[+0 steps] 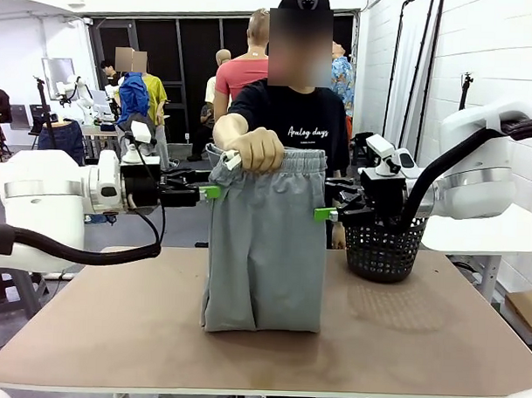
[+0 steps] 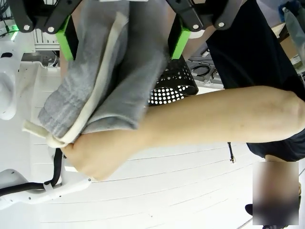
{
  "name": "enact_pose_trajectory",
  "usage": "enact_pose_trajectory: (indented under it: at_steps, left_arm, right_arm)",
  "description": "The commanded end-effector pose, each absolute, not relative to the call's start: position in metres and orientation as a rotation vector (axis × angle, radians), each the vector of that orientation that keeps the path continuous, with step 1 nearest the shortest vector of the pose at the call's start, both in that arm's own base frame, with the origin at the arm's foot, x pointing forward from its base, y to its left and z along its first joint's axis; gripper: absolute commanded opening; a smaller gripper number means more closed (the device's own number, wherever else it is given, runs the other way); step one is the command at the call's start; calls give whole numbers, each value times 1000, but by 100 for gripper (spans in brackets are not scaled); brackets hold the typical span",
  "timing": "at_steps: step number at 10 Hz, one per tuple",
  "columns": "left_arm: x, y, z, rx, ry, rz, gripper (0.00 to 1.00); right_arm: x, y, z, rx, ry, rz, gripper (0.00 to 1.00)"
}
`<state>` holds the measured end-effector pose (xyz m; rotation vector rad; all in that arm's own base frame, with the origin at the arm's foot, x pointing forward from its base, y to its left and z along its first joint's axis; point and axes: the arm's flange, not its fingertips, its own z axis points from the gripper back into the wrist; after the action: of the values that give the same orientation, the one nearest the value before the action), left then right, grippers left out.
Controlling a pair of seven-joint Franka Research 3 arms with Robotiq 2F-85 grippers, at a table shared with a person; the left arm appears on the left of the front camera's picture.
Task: Fold the training pants.
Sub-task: Release the ends of the Training pants and then grab the overlapped ends.
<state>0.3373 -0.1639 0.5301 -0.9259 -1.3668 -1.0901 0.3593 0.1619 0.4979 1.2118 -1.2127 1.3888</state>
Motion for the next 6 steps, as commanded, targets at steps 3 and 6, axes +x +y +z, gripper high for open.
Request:
enact_pose_trajectory:
  at_steps: [3, 6]
  left_arm:
    - [252, -101, 458, -935, -1311, -1095, 100]
    - [252, -109, 450, -999, -1235, -1217, 100]
  right_arm:
    - [353, 154, 499, 1192, -1265, 1302, 100]
    - [353, 150, 502, 1172, -1288, 1274, 100]
